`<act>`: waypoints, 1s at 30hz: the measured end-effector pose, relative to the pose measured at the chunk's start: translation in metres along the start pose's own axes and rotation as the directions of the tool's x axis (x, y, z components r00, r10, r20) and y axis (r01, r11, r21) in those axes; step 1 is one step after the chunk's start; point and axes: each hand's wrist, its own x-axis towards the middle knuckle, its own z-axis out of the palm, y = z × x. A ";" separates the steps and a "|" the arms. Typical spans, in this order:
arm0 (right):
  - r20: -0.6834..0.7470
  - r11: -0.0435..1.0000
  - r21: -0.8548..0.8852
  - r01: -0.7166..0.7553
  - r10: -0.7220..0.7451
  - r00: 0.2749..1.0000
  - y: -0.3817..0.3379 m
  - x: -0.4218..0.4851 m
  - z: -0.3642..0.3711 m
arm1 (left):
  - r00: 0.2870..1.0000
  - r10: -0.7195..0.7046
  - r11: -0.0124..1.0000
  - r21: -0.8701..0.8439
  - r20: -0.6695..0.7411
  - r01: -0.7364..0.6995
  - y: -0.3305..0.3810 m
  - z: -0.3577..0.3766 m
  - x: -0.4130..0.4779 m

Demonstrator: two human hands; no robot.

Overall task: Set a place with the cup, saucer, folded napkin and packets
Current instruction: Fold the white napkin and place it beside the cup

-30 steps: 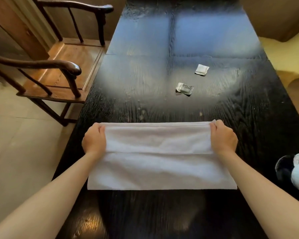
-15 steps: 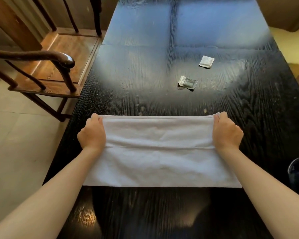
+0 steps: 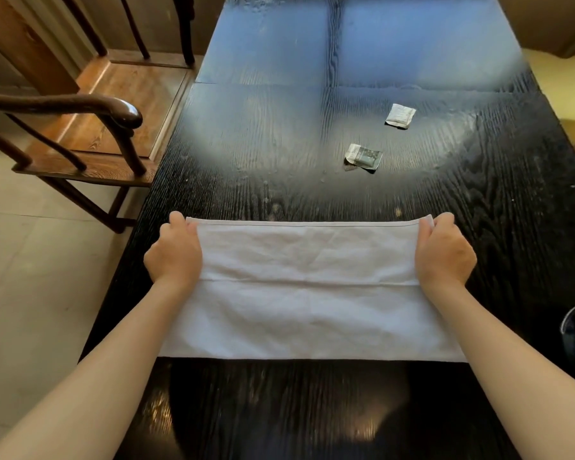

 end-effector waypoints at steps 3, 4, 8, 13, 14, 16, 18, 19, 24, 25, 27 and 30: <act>-0.076 0.996 0.078 -0.040 0.046 0.996 -0.016 -0.009 -0.013 | 0.989 0.005 0.993 -0.118 -0.146 -0.022 0.000 -0.008 -0.024; -0.101 0.986 0.167 0.010 0.007 0.995 -0.030 -0.021 -0.017 | 0.982 0.086 0.988 -0.113 -0.170 -0.106 0.005 -0.008 -0.042; 0.104 0.791 0.457 0.407 -0.501 0.859 -0.104 -0.095 -0.007 | 0.921 0.381 0.923 -0.095 0.085 -0.373 0.032 0.008 -0.097; 0.389 0.802 0.241 0.546 -0.595 0.703 -0.128 -0.117 0.033 | 0.923 0.309 0.948 0.010 0.231 -0.319 0.031 0.029 -0.077; 0.388 0.806 0.196 0.558 -0.586 0.711 -0.126 -0.115 0.036 | 0.925 0.299 0.950 0.020 0.235 -0.313 0.028 0.030 -0.075; 0.392 0.831 0.126 0.542 -0.544 0.742 -0.117 -0.107 0.036 | 0.936 0.267 0.959 0.033 0.228 -0.282 0.020 0.030 -0.073; 0.389 0.864 0.044 0.502 -0.478 0.788 -0.098 -0.094 0.033 | 0.947 0.238 0.967 0.041 0.214 -0.252 0.008 0.028 -0.070; 0.385 0.877 0.012 0.480 -0.447 0.808 -0.086 -0.086 0.031 | 0.947 0.239 0.966 0.044 0.214 -0.254 0.002 0.027 -0.068; 0.371 0.928 -0.032 0.371 -0.334 0.866 -0.035 -0.060 0.018 | 0.939 0.271 0.956 0.050 0.212 -0.288 -0.013 0.022 -0.062; 0.366 0.935 -0.037 0.353 -0.316 0.875 -0.030 -0.058 0.017 | 0.940 0.264 0.957 0.062 0.215 -0.283 -0.014 0.020 -0.059; 0.365 0.936 -0.046 0.349 -0.309 0.878 -0.027 -0.056 0.015 | 0.947 0.222 0.962 0.106 0.232 -0.251 -0.016 0.017 -0.056; 0.374 0.932 -0.058 0.358 -0.313 0.873 -0.030 -0.058 0.014 | 0.957 0.194 0.973 0.086 0.215 -0.216 0.016 0.021 -0.070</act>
